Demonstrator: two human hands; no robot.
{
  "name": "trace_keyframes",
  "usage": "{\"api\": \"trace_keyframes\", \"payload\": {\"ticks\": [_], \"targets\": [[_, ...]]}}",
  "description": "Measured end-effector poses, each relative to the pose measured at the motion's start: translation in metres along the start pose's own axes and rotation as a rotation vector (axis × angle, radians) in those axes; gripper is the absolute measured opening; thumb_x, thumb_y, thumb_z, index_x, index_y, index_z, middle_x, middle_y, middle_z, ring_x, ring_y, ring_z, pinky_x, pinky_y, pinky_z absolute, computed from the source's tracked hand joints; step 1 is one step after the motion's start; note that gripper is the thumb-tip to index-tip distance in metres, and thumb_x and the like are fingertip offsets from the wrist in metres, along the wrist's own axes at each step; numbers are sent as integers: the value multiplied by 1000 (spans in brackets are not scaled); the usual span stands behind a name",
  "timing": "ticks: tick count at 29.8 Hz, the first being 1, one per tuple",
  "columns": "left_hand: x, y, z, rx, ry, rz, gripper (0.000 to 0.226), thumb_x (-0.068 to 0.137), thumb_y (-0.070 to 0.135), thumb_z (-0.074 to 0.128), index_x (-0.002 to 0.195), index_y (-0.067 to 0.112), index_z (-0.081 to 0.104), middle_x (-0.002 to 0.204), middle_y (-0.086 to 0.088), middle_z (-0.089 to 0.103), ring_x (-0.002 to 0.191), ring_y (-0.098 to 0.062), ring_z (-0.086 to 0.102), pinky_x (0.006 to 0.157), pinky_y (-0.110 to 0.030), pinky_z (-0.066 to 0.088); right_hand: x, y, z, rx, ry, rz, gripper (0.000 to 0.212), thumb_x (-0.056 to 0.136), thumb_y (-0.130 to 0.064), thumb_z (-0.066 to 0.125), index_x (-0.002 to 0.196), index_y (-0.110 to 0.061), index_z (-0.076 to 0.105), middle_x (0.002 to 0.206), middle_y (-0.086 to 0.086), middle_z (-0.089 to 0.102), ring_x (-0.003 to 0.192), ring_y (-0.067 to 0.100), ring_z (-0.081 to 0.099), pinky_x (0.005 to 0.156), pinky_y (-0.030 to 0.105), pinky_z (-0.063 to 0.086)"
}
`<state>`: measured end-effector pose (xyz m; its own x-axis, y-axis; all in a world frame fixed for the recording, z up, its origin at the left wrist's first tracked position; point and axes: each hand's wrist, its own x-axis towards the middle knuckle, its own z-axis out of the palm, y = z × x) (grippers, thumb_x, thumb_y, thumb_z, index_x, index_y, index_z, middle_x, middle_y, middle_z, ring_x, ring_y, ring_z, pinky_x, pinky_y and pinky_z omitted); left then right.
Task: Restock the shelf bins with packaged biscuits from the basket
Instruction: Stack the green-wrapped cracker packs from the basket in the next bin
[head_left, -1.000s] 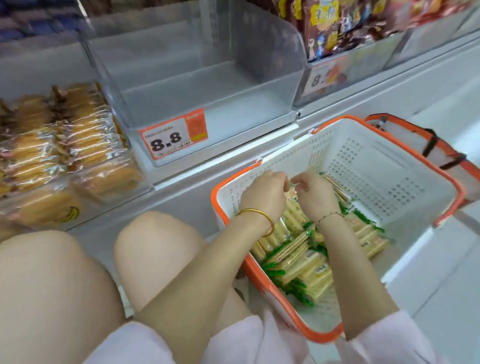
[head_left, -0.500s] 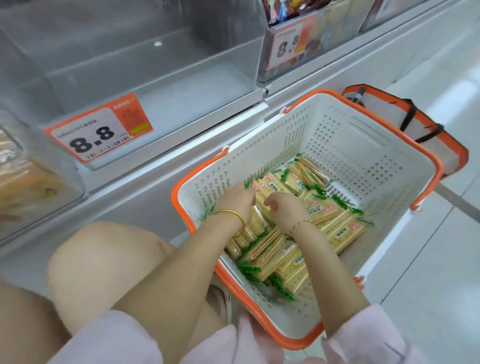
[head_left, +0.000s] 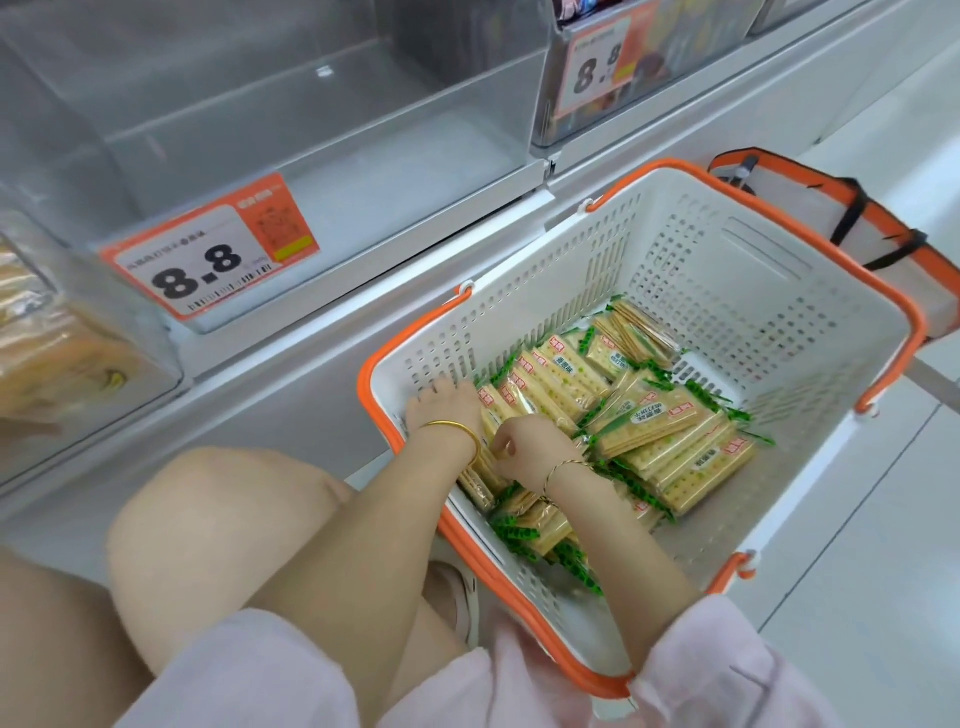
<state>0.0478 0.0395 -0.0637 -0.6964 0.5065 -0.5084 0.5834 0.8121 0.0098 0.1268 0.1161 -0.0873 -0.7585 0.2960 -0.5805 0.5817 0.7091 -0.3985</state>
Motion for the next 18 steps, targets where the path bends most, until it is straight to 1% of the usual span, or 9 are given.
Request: {"api": "trace_keyframes", "payload": {"ticks": [2,4,5,6,7,10,13,16,18], "targets": [[0,-1,0,-2,-23,-11,52,87,3,48,136,6,32,138,-19,34,128,-34,37,103,-41,35,2,-2,3,-28,-3,0,25,86,-21,62,104,-5,66,100,12,63,90,27,63,73,32,53],[1,-1,1,-2,-40,-10,53,87,1,48,137,6,32,138,-18,33,128,-34,34,103,-42,35,4,-4,8,-88,-9,23,23,86,-28,60,79,-7,65,76,7,56,72,25,56,56,27,45],[2,-2,1,11,-49,-9,52,87,1,48,137,6,33,138,-18,33,129,-34,33,103,-41,35,5,-5,12,-109,2,42,31,87,-31,58,64,-11,55,66,4,47,65,24,49,50,24,38],[2,-2,1,24,-62,-7,50,87,1,47,136,7,35,138,-17,32,129,-34,32,104,-41,35,6,-6,16,-129,18,51,38,88,-32,57,57,-14,44,61,1,40,62,23,45,47,23,32],[2,-2,1,30,-77,-9,49,88,1,45,136,6,37,138,-17,31,128,-34,32,104,-41,35,7,-7,18,-140,35,60,42,89,-32,56,55,-16,38,60,1,37,61,23,43,46,22,30],[2,-3,1,42,-98,-17,46,90,-1,41,136,5,39,136,-17,30,126,-35,35,103,-40,38,8,-10,21,-163,80,63,41,89,-29,55,56,-17,34,61,0,36,61,23,43,45,22,28],[1,-4,0,68,-56,3,43,91,-1,42,133,4,44,134,-18,37,125,-35,40,102,-38,40,8,-9,21,-115,85,78,36,83,-18,52,55,-17,30,57,0,31,56,22,35,45,21,24],[-2,-4,-7,91,36,74,35,88,-4,43,121,2,54,126,-18,49,119,-34,48,98,-36,42,3,-6,16,52,112,91,27,79,-13,51,58,-15,35,56,0,33,55,20,36,46,22,27],[-7,-6,-15,118,81,124,30,85,-4,47,113,3,57,119,-16,52,112,-33,52,93,-35,43,-1,-4,8,185,151,70,14,80,-14,52,69,-12,45,64,2,44,60,19,43,51,24,35]]}}
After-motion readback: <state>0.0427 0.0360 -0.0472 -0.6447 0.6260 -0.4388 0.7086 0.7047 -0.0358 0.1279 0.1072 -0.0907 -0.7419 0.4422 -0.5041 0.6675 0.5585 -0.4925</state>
